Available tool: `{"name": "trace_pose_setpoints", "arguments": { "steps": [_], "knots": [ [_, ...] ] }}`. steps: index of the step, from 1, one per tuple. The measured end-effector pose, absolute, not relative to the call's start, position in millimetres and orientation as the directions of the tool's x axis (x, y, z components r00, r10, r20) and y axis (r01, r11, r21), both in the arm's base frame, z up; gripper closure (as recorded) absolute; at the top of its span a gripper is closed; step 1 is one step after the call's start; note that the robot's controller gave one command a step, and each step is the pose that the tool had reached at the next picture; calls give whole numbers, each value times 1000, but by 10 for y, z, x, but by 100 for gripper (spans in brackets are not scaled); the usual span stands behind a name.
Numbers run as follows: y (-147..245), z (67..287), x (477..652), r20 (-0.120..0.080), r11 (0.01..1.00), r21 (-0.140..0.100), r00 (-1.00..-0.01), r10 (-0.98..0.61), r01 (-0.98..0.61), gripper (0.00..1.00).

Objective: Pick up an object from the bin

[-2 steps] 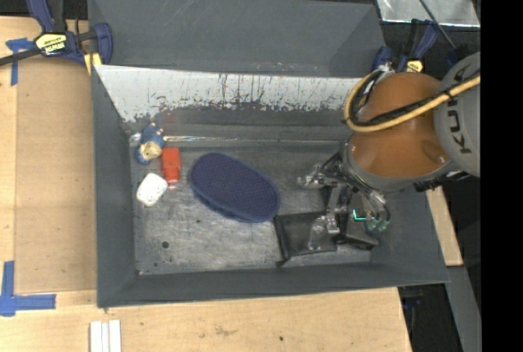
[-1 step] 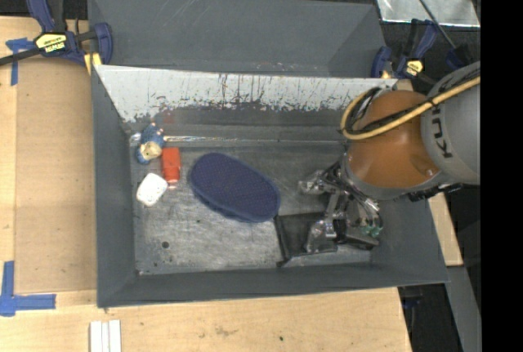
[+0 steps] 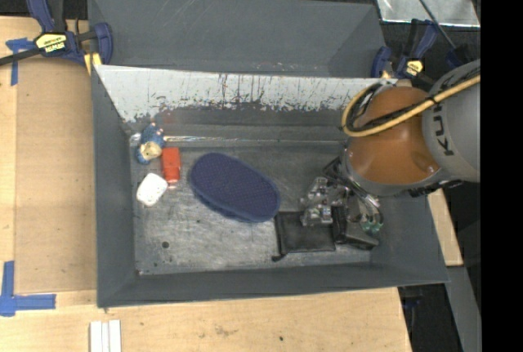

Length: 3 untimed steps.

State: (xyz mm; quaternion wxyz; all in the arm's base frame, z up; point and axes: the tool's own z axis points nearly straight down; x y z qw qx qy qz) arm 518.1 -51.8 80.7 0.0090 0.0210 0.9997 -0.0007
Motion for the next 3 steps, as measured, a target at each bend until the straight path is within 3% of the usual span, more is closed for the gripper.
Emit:
{"name": "trace_pose_setpoints", "arguments": {
  "steps": [1, 2, 3],
  "knots": [
    [-489, 1930, 5253, -12, 990, 1, -990, 141, 141, 100],
    [-787, 1964, 5543, -7, 961, 0, -961, 278, 278, 100],
    [-778, 1961, 5537, -6, 961, 0, -961, 276, 276, 0]
  ]
}}
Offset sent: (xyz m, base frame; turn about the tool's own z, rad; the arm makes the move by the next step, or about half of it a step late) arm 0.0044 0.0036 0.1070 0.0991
